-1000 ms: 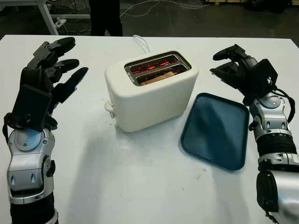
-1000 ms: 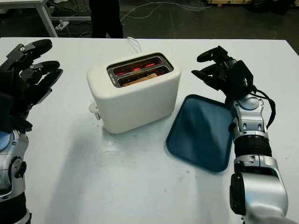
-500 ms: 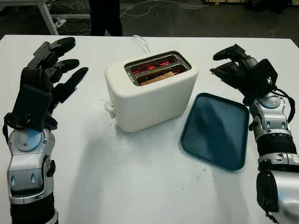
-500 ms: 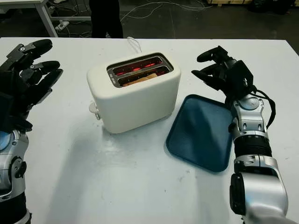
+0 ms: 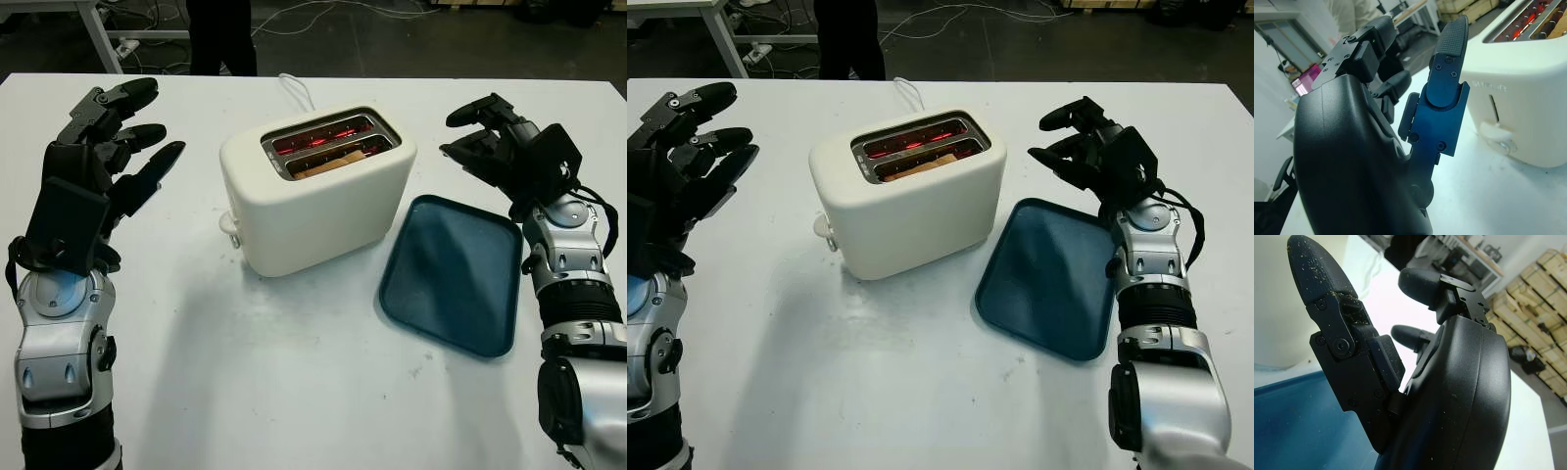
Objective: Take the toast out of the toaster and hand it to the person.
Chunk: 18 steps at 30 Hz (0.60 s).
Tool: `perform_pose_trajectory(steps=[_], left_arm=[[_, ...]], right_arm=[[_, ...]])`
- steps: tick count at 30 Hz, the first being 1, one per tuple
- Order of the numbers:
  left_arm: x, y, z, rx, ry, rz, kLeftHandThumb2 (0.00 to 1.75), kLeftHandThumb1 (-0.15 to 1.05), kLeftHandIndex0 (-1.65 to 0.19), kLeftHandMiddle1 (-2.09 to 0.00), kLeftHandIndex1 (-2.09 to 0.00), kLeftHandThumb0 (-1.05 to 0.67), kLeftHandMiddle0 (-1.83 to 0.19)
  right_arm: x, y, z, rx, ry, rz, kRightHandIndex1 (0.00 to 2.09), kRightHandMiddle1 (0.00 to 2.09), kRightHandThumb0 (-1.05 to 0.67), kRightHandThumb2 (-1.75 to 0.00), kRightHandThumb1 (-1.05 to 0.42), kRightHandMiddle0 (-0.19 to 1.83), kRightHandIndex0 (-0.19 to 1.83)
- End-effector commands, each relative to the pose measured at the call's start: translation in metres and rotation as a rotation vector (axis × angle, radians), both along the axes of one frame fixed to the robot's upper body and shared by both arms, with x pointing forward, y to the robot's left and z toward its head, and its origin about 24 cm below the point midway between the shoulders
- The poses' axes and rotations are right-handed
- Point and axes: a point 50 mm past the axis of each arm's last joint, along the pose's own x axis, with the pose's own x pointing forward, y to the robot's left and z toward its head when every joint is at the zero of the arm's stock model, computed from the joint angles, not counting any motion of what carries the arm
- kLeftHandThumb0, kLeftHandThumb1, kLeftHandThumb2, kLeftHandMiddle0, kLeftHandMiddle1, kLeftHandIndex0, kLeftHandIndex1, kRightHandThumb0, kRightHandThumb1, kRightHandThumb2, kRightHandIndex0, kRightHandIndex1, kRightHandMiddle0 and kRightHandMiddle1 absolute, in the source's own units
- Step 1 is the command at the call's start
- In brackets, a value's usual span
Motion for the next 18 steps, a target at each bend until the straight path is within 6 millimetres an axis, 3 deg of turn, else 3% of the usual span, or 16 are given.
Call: perform_pose_trajectory(steps=[1,18], left_arm=[[-0.0018,-0.0003,-0.0014,-0.004,0.0,-0.001,0.0,0.91,-0.39,-0.88,-0.48,-0.58,-0.25],[-0.0022,-0.0003,-0.0008,-0.006,-0.003,-0.003,0.0,0.91,-0.38,-0.91,-0.49,-0.56,-0.24]], right_arm=[[0.0014,-0.0004,0.0087,0.004,-0.023,-0.001,1.73,1.57,-1.05,0.0,-0.77,0.14,0.03],[0.0012,-0.0008,0.0084,0.003,-0.03,0.0,1.72,1.56,-1.05,0.0,-0.78,0.15,0.04]])
